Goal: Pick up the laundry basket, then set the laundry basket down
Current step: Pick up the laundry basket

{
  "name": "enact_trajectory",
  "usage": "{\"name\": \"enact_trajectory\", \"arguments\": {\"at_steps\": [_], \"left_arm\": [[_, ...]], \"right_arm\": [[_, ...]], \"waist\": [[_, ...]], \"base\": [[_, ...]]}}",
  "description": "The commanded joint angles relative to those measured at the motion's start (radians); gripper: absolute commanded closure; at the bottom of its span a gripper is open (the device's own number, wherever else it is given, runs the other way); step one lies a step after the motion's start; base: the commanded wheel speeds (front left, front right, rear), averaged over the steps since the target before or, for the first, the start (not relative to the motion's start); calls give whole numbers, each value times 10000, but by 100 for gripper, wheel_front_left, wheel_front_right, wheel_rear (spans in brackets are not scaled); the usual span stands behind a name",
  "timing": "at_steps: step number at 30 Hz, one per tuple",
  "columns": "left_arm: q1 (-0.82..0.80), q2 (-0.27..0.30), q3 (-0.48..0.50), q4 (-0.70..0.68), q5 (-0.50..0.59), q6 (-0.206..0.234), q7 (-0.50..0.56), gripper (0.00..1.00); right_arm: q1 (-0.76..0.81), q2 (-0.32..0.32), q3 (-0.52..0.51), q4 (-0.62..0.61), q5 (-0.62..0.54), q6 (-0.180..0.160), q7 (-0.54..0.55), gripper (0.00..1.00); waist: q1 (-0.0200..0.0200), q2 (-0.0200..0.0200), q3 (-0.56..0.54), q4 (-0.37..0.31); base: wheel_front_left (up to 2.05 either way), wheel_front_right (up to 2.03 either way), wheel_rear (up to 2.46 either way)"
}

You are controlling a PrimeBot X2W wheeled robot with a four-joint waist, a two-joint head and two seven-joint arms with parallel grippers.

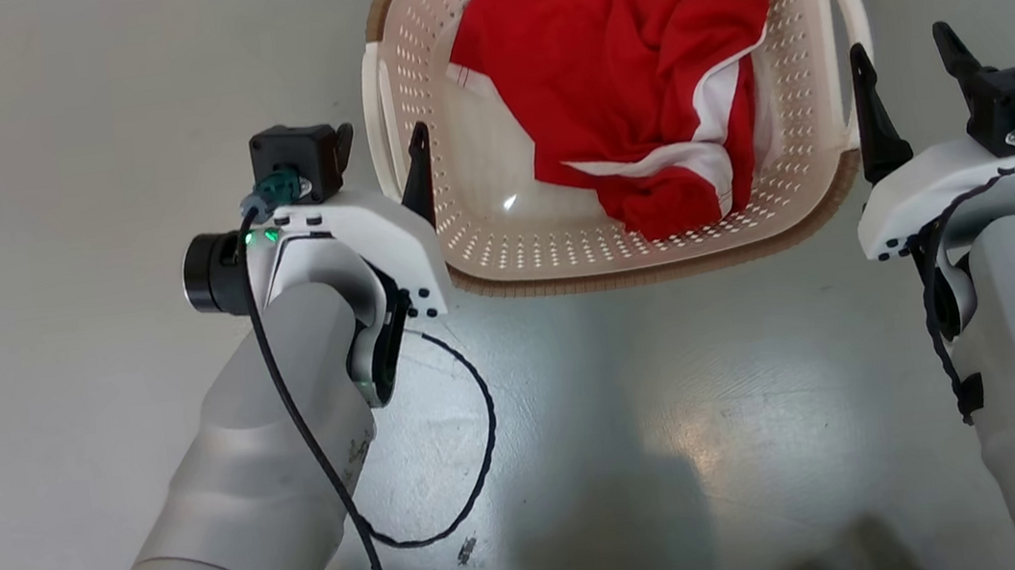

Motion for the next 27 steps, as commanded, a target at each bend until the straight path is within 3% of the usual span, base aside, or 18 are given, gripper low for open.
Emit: {"name": "enact_trajectory", "arguments": {"at_steps": [1,27], "left_arm": [[-116,212,-21,-14,-196,193,-81,0],[-1275,212,-2124,374,-2035,800,-100,0]], "right_arm": [[101,109,149,-132,-118,62,-107,0],[-712,109,318,497,-207,62,-107,0]], "waist": [[0,0,218,92],[0,0,1403,153]], "base": [[0,0,0],[0,0,0]]}}
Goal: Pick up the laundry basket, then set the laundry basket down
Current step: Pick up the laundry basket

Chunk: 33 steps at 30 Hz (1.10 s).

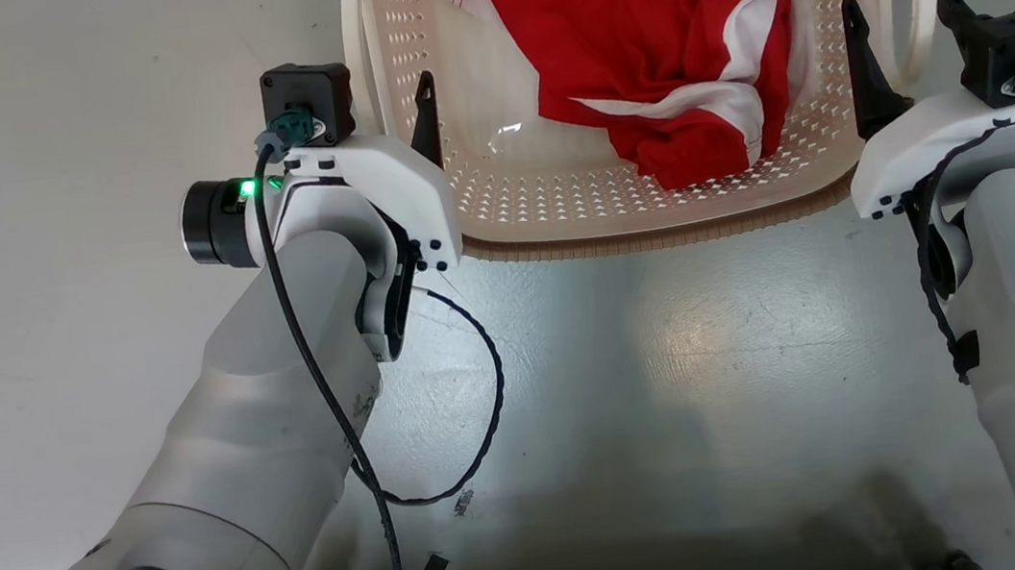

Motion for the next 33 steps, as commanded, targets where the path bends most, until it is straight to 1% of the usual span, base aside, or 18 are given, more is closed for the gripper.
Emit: {"name": "enact_trajectory", "arguments": {"at_steps": [1,12,33], "left_arm": [[-7,208,31,-72,-144,86,-90,0],[-166,208,-734,100,-734,220,-92,0],[-594,208,-1583,641,-1484,225,-51,0]], "right_arm": [[204,151,212,-29,-19,62,-107,0],[-219,151,367,489,-22,62,-107,0],[-619,151,632,1030,354,62,-107,0]], "waist": [[0,0,36,21],[0,0,100,66],[0,0,-27,-92]], "base": [[0,0,0],[0,0,0],[0,0,0]]}}
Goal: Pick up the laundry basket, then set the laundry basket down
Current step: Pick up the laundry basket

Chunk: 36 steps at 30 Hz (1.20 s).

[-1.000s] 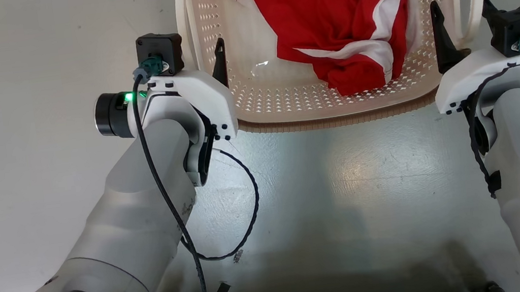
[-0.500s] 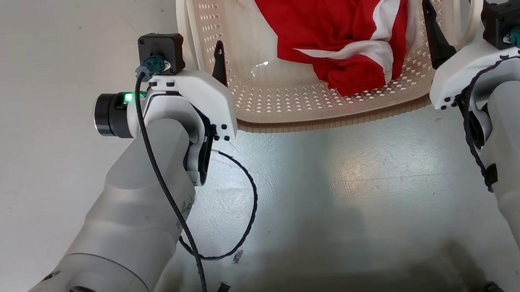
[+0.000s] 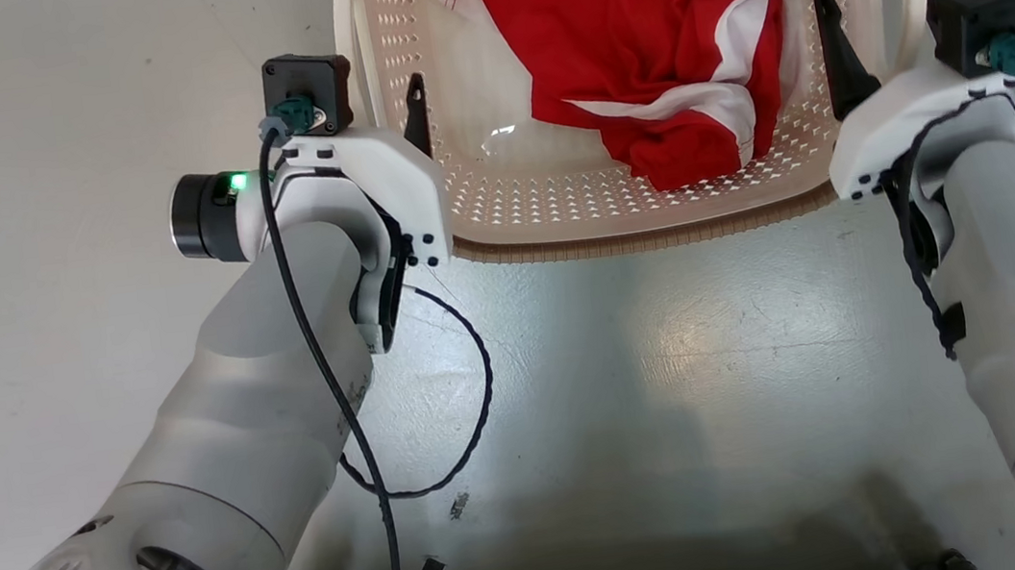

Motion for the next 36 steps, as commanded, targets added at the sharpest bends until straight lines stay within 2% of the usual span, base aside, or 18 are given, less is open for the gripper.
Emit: {"name": "enact_trajectory", "arguments": {"at_steps": [1,18,34,36], "left_arm": [[-38,194,74,-17,-110,37,-40,0],[-340,194,-371,350,-786,-71,789,0],[-532,194,-733,536,-1215,-110,1291,0],[-545,194,-790,549,-1239,-101,1292,0]], "right_arm": [[184,191,169,-6,87,62,-107,0],[-941,191,-77,1906,-71,62,168,0],[-1548,191,-538,2977,239,62,815,0],[-1592,191,-553,3041,279,62,916,5]], "waist": [[0,0,-12,-5],[0,0,-241,-146],[0,0,-332,-199],[0,0,-342,-206]], "base": [[0,0,0],[0,0,0],[0,0,0],[0,0,0]]}}
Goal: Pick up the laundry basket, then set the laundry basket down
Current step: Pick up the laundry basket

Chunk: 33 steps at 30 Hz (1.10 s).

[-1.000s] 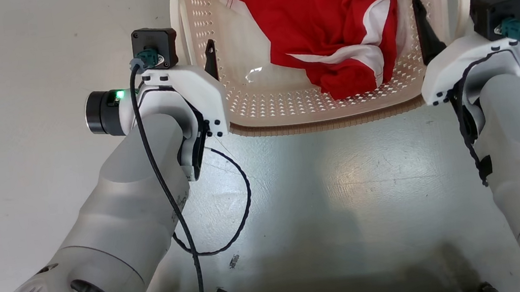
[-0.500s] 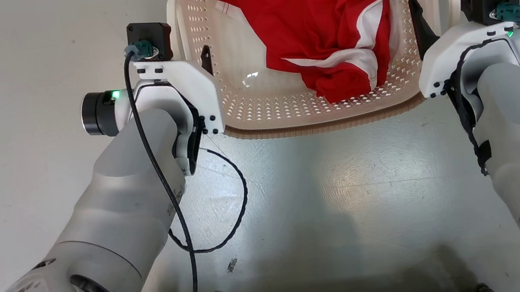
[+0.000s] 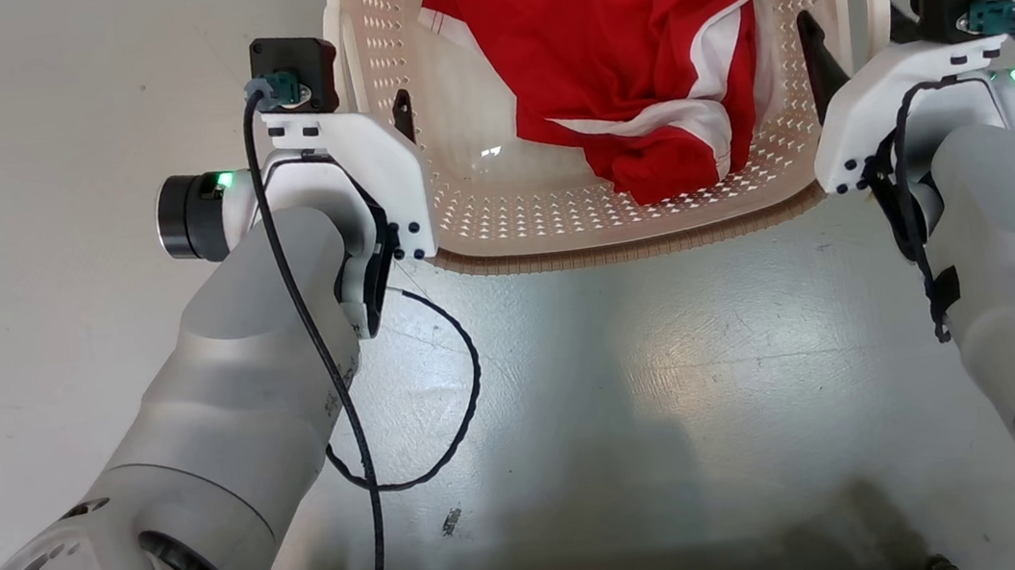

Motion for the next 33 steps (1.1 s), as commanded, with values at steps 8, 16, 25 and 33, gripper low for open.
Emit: {"name": "enact_trajectory", "arguments": {"at_steps": [8,16,25,33], "left_arm": [[-116,189,-218,9,-151,59,83,0],[-44,189,-842,55,180,137,119,100],[385,189,-1025,7,-33,233,268,100],[1170,189,-1117,369,-233,143,345,100]], "right_arm": [[-69,224,167,99,7,62,191,10],[-82,224,792,229,487,62,554,100],[551,224,2032,263,1723,62,1124,100],[1349,224,4050,249,3337,62,1452,100]], "waist": [[0,0,-31,-32],[0,0,-128,-68],[0,0,-738,-218],[0,0,-1929,-509]], "base": [[0,0,0],[0,0,0],[0,0,0],[0,0,0]]}}
